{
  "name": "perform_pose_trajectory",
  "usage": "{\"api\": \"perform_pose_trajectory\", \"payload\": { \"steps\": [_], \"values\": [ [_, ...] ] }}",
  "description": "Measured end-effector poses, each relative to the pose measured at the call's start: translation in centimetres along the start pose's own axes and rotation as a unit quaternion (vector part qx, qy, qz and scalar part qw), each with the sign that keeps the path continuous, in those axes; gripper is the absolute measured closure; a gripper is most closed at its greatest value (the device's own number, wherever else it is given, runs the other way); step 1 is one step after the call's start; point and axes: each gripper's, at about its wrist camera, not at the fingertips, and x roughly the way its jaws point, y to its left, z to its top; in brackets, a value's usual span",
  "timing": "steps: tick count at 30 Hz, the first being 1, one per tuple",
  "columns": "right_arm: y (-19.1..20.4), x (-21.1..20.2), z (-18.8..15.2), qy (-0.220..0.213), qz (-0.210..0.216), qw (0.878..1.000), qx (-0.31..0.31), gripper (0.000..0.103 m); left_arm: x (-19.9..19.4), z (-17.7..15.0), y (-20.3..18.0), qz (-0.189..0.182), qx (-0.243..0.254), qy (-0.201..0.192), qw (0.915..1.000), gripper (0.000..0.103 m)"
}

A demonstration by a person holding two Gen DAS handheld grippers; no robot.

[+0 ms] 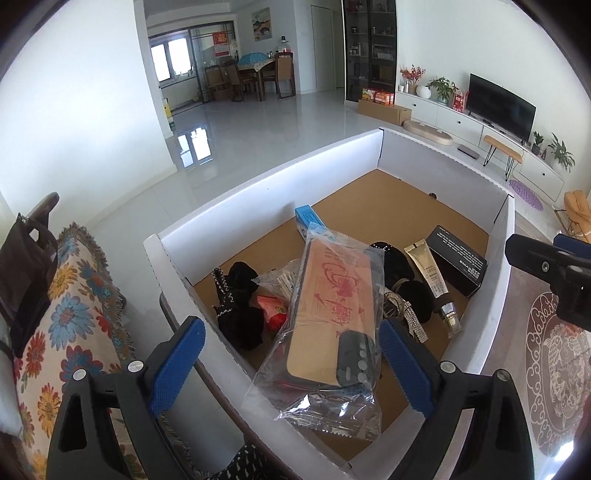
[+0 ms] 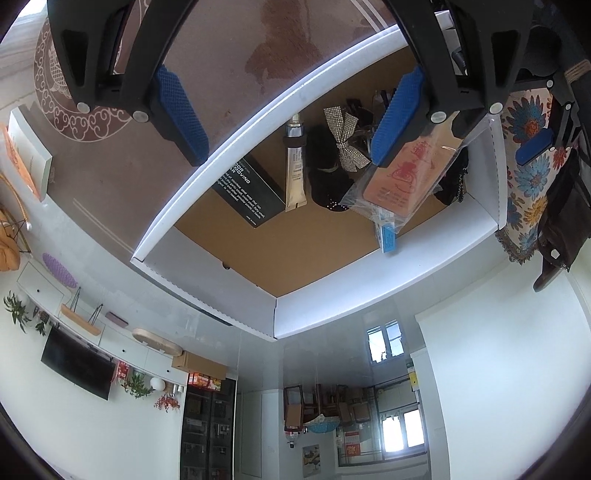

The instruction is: Organize objects

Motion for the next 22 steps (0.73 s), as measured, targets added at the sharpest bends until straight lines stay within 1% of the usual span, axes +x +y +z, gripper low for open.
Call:
{"api": "perform_pose_trajectory", "payload": {
  "steps": [11, 17, 20, 22],
  "values": [
    [-0.23, -0.13, 0.22, -0.004, -0.003, 1.0, -0.001, 0.013, -0.61, 0.09, 0.04, -0.017, -0.004, -0.014, 0.9997, 0.007],
    [0.17, 0.16, 0.24, -0.003, -0.005, 1.0, -0.009, 0.013, -0.56, 0.22, 0.31, -0.03, -0.016, -0.011, 0.9993, 0.007],
    [0.2, 0.23, 0.3, -0.005, -0.004, 1.0, -0.009, 0.013, -0.71, 0.08, 0.55, -0.036, -0.029, -0.017, 0.9988, 0.007],
    [0.06, 0.19, 0.43, -0.008, -0.002, 1.0, -0.006, 0.013, -0.98, 0.07, 0.45, -0.037, -0.028, -0.023, 0.9987, 0.007]
  ]
}}
